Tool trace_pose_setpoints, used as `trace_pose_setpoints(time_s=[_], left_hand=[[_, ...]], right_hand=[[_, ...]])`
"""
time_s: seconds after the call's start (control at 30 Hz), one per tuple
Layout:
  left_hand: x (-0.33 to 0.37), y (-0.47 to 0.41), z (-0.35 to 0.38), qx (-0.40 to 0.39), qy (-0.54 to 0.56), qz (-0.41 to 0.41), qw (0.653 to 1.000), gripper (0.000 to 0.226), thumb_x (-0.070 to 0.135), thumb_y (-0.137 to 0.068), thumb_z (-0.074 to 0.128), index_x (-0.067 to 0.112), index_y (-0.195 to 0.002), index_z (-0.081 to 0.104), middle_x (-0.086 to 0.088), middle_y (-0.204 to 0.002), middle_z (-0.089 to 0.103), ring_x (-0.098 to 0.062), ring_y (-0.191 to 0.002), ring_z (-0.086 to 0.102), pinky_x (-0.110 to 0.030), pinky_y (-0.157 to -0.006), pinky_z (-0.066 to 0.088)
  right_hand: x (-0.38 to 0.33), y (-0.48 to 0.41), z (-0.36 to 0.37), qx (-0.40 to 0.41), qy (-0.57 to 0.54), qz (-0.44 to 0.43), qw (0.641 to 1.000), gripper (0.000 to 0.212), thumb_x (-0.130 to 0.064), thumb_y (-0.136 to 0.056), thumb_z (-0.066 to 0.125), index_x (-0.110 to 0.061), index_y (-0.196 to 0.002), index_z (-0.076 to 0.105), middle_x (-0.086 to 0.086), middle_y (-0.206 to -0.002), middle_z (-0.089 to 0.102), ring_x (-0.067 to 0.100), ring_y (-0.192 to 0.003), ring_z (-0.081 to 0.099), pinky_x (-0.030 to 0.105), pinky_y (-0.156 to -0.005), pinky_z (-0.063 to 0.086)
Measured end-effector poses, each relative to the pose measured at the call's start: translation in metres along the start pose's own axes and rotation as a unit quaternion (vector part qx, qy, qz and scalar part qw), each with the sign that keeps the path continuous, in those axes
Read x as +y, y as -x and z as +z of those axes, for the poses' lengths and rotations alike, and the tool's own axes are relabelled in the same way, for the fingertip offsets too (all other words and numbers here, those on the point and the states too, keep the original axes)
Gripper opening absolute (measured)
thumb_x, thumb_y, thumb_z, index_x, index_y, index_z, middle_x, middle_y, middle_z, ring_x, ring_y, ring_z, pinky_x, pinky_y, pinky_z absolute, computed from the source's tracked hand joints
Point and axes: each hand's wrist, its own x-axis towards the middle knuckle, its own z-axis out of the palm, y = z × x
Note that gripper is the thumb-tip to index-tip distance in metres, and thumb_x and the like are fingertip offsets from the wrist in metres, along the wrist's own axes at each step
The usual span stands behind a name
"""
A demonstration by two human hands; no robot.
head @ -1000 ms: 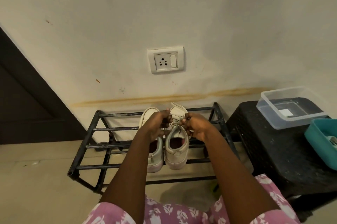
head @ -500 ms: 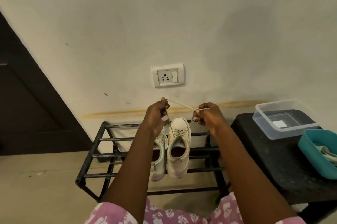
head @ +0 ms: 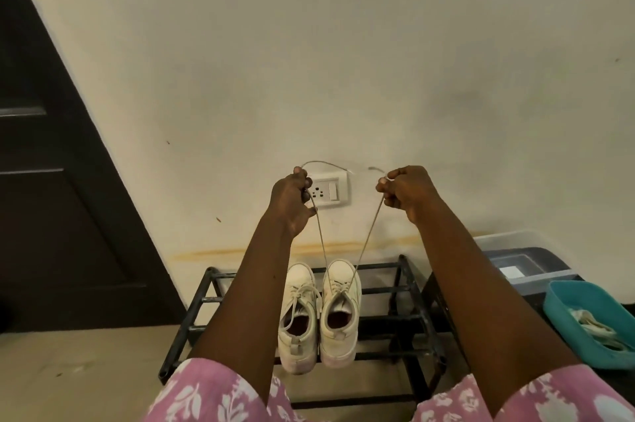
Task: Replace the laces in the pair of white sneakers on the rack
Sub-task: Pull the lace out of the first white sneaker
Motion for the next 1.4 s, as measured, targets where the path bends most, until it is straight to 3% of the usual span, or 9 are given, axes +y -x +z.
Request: trace_pose_setpoints(time_s=[0.4, 0.57, 0.67, 0.8, 0.9, 1.0, 1.1, 1.23, 1.4], left_hand=[[0.062, 0.023, 0.054, -0.086, -0.130, 0.086, 0.984, 0.031, 0.019, -0.103, 0.033, 0.019, -0.076, 0.049, 0.002, -0.074, 0.038, -0.013, -0.062, 0.028, -0.027, -0.064, 0.034], [0.049, 0.022, 0.058, -0.125, -0.159, 0.121, 0.972, 0.030, 0.017, -0.103, 0.033, 0.013, -0.079, 0.051, -0.001, -0.083, 0.053, -0.013, -0.073, 0.048, -0.025, -0.073, 0.040], [0.015, 0.013, 0.046, -0.124, -0.159, 0.102, 0.974, 0.031, 0.013, -0.103, 0.034, 0.011, -0.079, 0.053, -0.004, -0.082, 0.057, -0.013, -0.075, 0.057, -0.022, -0.072, 0.043], [-0.047, -0.004, 0.016, -0.075, -0.191, 0.023, 0.978, 0.028, 0.007, -0.100, 0.036, 0.007, -0.082, 0.058, -0.009, -0.082, 0.061, -0.012, -0.070, 0.059, -0.021, -0.067, 0.046], [-0.095, -0.014, -0.017, -0.045, -0.300, -0.030, 0.953, 0.025, 0.010, -0.098, 0.044, -0.005, -0.106, 0.062, -0.021, -0.099, 0.064, -0.021, -0.079, 0.064, -0.032, -0.072, 0.051], [-0.134, -0.015, -0.057, -0.038, -0.551, -0.031, 0.833, 0.039, 0.012, -0.097, 0.045, -0.001, -0.133, 0.048, -0.020, -0.137, 0.049, -0.029, -0.124, 0.049, -0.034, -0.102, 0.037], [-0.159, -0.007, -0.092, 0.038, -0.674, -0.027, 0.737, 0.050, 0.017, -0.092, 0.048, 0.006, -0.140, 0.036, -0.017, -0.142, 0.039, -0.031, -0.131, 0.039, -0.036, -0.106, 0.033], [-0.178, -0.003, -0.113, 0.085, -0.606, -0.131, 0.780, 0.058, 0.028, -0.088, 0.053, 0.007, -0.138, 0.033, -0.018, -0.137, 0.041, -0.036, -0.127, 0.041, -0.047, -0.105, 0.037], [-0.192, -0.002, -0.120, 0.076, -0.583, -0.127, 0.799, 0.040, 0.012, -0.091, 0.049, 0.001, -0.129, 0.044, -0.022, -0.128, 0.051, -0.037, -0.118, 0.049, -0.038, -0.093, 0.042]], right_hand=[[-0.066, 0.024, 0.009, 0.040, 0.088, -0.098, 0.990, 0.022, 0.013, -0.088, 0.038, -0.003, -0.090, 0.051, 0.017, -0.071, 0.056, 0.017, -0.046, 0.052, 0.018, -0.039, 0.043], [-0.075, 0.023, 0.012, 0.065, 0.245, -0.237, 0.938, 0.016, 0.002, -0.080, 0.062, -0.011, -0.088, 0.067, 0.013, -0.088, 0.068, 0.025, -0.072, 0.066, 0.033, -0.071, 0.053], [-0.043, 0.014, 0.022, 0.041, 0.353, -0.241, 0.903, 0.012, -0.006, -0.083, 0.064, -0.013, -0.088, 0.072, 0.010, -0.098, 0.069, 0.024, -0.090, 0.065, 0.028, -0.081, 0.050], [0.034, 0.001, 0.037, -0.029, 0.412, -0.206, 0.887, 0.023, -0.005, -0.090, 0.054, -0.010, -0.099, 0.073, 0.011, -0.109, 0.068, 0.023, -0.098, 0.063, 0.024, -0.085, 0.045], [0.096, -0.002, 0.042, -0.124, 0.465, -0.170, 0.860, 0.036, 0.000, -0.091, 0.046, -0.012, -0.118, 0.065, 0.010, -0.123, 0.063, 0.022, -0.113, 0.058, 0.019, -0.091, 0.036], [0.151, 0.003, 0.041, -0.205, 0.485, -0.130, 0.840, 0.053, 0.003, -0.090, 0.043, -0.021, -0.137, 0.050, 0.010, -0.135, 0.055, 0.024, -0.123, 0.051, 0.022, -0.096, 0.035], [0.191, 0.016, 0.041, -0.124, 0.460, -0.066, 0.877, 0.043, -0.018, -0.094, 0.049, -0.020, -0.137, 0.045, 0.009, -0.130, 0.057, 0.026, -0.116, 0.055, 0.031, -0.092, 0.045], [0.223, 0.026, 0.044, -0.092, 0.398, 0.097, 0.908, 0.050, -0.028, -0.081, 0.071, -0.004, -0.121, 0.053, 0.013, -0.118, 0.060, 0.026, -0.105, 0.060, 0.027, -0.073, 0.045], [0.228, 0.021, 0.059, -0.067, 0.399, 0.109, 0.908, 0.024, -0.011, -0.089, 0.051, 0.001, -0.109, 0.059, 0.019, -0.112, 0.062, 0.030, -0.096, 0.063, 0.028, -0.066, 0.048]])
